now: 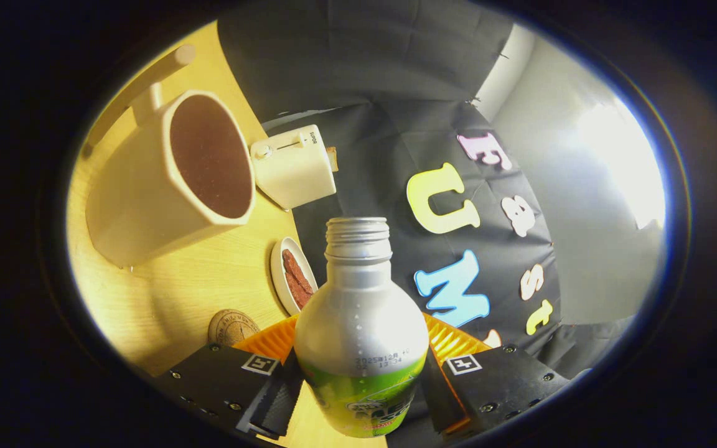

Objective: Take the bottle from table, then pour the juice into the cup, finally place the bottle on the coaster

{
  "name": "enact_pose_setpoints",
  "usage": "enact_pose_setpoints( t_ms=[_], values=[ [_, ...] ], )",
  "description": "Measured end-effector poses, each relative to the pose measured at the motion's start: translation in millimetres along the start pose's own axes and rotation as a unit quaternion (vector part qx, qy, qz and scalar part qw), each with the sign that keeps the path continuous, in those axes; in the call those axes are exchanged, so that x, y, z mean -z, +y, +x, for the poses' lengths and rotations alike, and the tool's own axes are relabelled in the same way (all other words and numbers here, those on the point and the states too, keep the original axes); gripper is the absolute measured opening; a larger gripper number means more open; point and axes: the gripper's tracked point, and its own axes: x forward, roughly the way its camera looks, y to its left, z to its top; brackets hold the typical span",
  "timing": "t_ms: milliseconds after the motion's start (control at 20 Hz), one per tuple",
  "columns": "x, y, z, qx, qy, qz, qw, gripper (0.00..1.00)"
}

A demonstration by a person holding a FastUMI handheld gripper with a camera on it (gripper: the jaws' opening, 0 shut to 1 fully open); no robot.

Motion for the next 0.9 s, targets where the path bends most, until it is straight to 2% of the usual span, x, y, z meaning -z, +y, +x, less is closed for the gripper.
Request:
enact_pose_setpoints(
  t_ms=[150,600,900],
  values=[
    [-2,0,2,0.0,-0.004,-0.01,1.0,0.82],
    [-12,-7,3,-0.001,-0.03,-0.09,0.996,0.82],
    [-31,-9,6,0.0,-0.061,-0.135,0.989,0.82]
  ],
)
